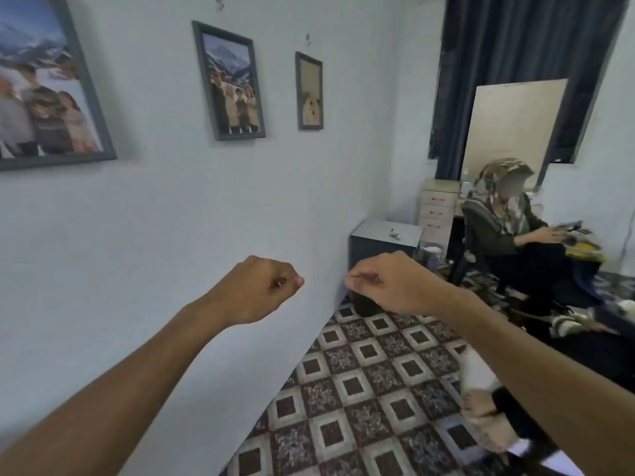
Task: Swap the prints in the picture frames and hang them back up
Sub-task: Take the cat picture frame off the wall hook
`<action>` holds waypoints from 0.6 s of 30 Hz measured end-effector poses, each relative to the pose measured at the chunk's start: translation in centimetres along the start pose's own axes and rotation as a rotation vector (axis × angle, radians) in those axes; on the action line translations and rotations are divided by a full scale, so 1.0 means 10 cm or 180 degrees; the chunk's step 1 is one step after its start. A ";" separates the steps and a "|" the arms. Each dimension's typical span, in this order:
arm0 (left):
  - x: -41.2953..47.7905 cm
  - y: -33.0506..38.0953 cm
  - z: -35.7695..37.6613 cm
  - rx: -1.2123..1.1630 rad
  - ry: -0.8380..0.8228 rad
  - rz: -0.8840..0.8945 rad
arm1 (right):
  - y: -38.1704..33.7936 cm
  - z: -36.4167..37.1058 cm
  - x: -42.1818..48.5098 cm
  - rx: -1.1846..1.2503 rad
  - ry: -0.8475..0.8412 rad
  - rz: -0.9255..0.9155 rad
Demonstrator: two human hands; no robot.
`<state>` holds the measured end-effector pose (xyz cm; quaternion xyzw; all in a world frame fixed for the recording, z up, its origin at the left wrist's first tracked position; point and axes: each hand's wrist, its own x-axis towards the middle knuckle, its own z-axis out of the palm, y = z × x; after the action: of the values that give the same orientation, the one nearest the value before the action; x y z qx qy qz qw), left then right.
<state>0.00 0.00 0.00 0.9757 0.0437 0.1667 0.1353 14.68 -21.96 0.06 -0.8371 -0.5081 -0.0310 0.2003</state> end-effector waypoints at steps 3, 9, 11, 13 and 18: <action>0.38 -0.05 0.11 0.0027 -0.0030 0.0069 | 0.27 -0.06 0.23 -0.0115 -0.0020 0.0131; 1.28 -0.32 0.32 -0.0046 -0.0105 0.0164 | 0.86 -0.12 0.84 -0.0147 -0.0017 0.0203; 1.59 -0.38 0.35 -0.0080 -0.0069 0.0166 | 1.06 -0.17 1.05 -0.0170 0.0014 0.0220; 1.87 -0.43 0.40 -0.0078 -0.0089 0.0174 | 1.26 -0.20 1.24 -0.0222 0.0013 0.0248; 2.55 -0.53 0.70 -0.0062 -0.0074 0.0191 | 1.83 -0.12 1.71 -0.0151 0.0027 0.0258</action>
<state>26.14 6.67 0.16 0.9771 0.0113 0.1598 0.1402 38.87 -15.47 -0.08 -0.8614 -0.4720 -0.0385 0.1837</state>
